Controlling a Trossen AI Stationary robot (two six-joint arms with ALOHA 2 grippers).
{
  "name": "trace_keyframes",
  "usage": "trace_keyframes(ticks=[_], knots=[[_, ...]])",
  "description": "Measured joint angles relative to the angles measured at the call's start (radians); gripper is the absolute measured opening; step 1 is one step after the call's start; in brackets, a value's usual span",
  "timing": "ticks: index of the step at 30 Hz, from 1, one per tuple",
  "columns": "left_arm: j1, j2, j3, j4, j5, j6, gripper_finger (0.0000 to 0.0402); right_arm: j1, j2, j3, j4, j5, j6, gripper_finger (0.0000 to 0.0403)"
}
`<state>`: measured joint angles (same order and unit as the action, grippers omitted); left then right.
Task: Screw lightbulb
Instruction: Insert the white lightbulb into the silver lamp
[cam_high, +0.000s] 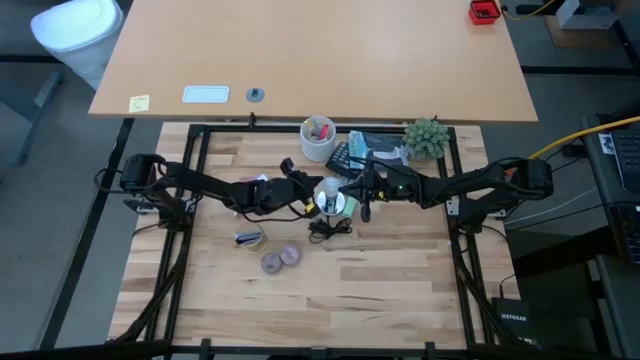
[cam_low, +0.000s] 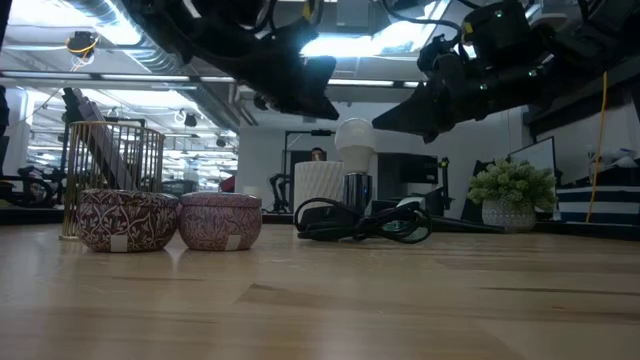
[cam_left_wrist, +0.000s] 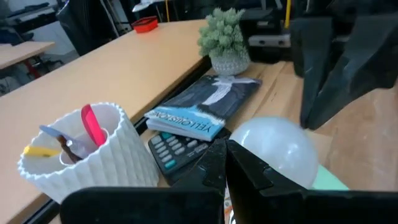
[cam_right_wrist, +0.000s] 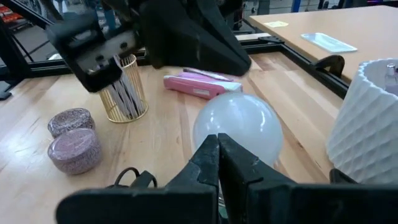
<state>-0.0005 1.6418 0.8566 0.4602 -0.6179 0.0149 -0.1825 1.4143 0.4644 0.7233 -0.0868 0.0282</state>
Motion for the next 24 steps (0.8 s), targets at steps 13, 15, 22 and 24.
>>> trace_keyframes(ticks=[13, 15, 22, 24], knots=[[-0.015, -0.015, 0.0, -0.016, -0.001, 0.001, 0.0001, 0.0, -0.002, 0.0, 0.016, 0.005, -0.003, 0.0005], [-0.016, -0.015, 0.0, -0.016, 0.0, 0.001, 0.0001, 0.0, -0.002, 0.0, 0.021, 0.005, -0.008, 0.0005], [-0.046, -0.015, 0.0, -0.019, 0.0, 0.013, 0.0001, -0.001, -0.002, 0.001, 0.073, 0.039, -0.017, 0.0005], [-0.056, -0.016, 0.0, -0.031, 0.001, 0.013, 0.0001, -0.001, -0.003, 0.002, 0.078, 0.089, -0.036, 0.0005]])
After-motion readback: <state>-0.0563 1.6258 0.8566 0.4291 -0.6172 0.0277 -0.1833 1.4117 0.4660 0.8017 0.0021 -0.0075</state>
